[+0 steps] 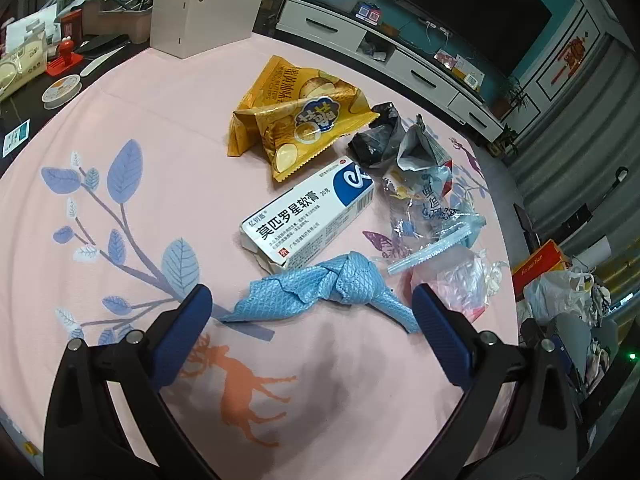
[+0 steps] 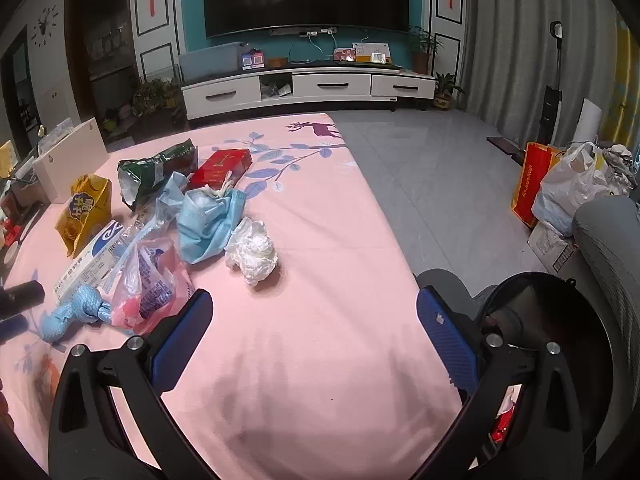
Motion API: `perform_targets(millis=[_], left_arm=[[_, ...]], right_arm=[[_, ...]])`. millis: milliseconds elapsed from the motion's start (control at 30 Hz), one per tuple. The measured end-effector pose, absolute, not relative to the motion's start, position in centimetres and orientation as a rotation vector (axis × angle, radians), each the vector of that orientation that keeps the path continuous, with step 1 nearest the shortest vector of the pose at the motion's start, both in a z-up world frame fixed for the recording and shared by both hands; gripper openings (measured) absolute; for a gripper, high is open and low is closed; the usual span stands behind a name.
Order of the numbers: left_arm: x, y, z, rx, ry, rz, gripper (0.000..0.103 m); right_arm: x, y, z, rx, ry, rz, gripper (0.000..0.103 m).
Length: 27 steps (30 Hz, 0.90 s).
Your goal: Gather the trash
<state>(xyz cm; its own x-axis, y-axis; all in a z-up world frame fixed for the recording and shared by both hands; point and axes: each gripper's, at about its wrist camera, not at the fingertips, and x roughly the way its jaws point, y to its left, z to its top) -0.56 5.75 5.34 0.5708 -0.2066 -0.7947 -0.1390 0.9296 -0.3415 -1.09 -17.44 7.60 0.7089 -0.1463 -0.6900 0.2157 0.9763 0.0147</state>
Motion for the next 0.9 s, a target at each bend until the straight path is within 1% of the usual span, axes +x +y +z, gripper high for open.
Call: perform_targets(millis=[667, 900], left_arm=[[-0.5, 5.8, 5.0, -0.427, 0.978, -0.057, 0.1], [-1.0, 9.7, 6.9, -0.488, 0.905, 0.005, 0.1]], right_arm=[[-1.3, -17.6, 7.6, 0.096, 0.758, -0.203, 0.1], [-1.5, -19.1, 8.8, 0.187, 0.741, -0.143, 0.1]])
